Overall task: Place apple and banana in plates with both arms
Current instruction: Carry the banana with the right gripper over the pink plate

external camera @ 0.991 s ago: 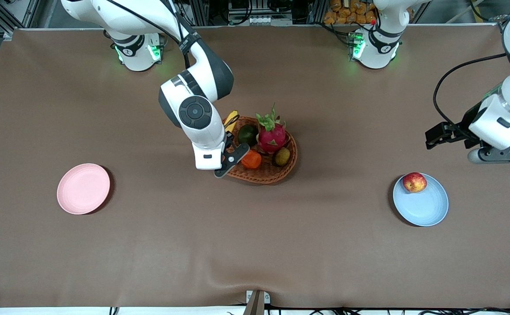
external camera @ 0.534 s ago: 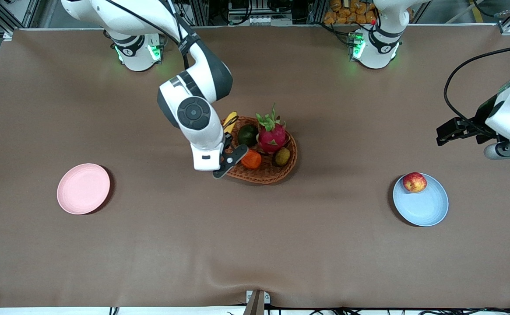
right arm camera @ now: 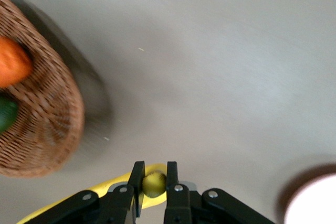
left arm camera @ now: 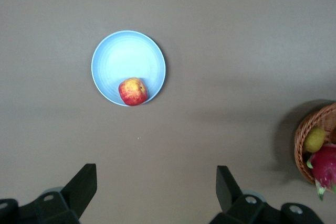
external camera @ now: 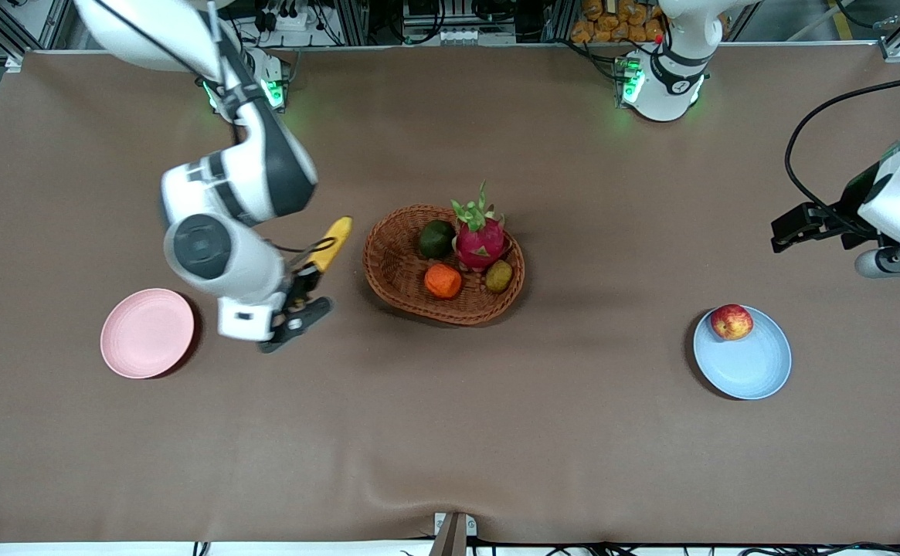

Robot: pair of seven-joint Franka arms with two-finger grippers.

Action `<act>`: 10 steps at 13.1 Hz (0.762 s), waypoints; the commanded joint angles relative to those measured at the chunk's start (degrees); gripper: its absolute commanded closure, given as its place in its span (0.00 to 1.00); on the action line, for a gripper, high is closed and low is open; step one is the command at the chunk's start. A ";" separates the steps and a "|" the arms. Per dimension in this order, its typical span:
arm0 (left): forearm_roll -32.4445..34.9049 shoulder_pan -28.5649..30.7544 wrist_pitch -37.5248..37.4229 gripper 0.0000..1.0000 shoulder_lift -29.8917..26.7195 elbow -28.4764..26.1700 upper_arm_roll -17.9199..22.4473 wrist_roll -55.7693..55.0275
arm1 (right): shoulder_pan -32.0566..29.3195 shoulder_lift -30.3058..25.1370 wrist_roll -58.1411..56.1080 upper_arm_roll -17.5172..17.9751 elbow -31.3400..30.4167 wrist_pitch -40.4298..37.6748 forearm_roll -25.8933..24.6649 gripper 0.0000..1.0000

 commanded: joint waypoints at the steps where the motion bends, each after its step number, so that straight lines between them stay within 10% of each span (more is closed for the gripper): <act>1: -0.07 -1.35 -1.71 0.00 0.54 1.07 -1.17 -0.51 | -7.09 -0.81 -9.11 0.92 -0.91 -2.27 -1.13 1.00; 10: -0.16 -2.50 -1.71 0.00 1.42 0.36 -1.44 -2.01 | -15.38 2.97 -19.51 1.00 0.49 0.43 -21.57 1.00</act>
